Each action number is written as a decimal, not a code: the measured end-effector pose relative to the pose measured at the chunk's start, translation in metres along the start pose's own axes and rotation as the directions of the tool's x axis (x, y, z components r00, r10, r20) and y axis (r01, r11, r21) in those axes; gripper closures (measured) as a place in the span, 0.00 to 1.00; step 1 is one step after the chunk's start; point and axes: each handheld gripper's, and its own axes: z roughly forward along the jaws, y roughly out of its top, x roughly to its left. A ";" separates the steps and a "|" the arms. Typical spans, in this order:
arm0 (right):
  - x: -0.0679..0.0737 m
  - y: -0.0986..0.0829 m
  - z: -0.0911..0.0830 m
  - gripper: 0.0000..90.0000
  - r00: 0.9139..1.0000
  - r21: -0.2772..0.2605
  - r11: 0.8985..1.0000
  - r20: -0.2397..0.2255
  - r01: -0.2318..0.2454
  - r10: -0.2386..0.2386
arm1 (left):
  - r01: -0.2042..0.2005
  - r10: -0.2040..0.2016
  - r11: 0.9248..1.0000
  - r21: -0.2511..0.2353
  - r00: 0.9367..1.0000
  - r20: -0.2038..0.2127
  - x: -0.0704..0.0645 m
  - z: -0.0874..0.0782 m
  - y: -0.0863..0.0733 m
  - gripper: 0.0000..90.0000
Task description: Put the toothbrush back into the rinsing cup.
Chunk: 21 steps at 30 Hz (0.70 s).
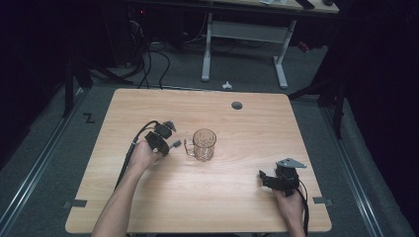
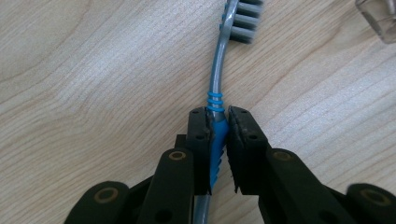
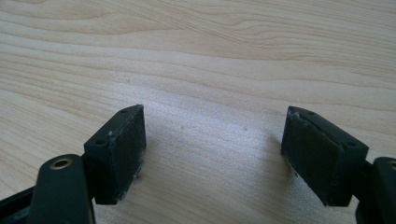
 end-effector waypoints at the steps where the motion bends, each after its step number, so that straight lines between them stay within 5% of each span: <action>1: 0.000 0.000 0.000 0.25 1.000 0.000 1.000 0.000 0.000 0.000 | 0.002 -0.002 1.000 -0.006 1.000 -0.001 0.000 -0.001 0.000 0.88; 11: 0.000 0.000 0.000 0.25 1.000 0.000 1.000 0.000 -0.001 0.001 | 0.018 -0.018 0.997 -0.069 1.000 -0.002 0.002 -0.017 -0.005 0.88; 21: 0.000 0.000 0.000 0.25 1.000 0.000 1.000 0.000 0.000 0.000 | 0.024 -0.023 0.987 -0.161 1.000 0.008 0.000 -0.039 -0.011 0.88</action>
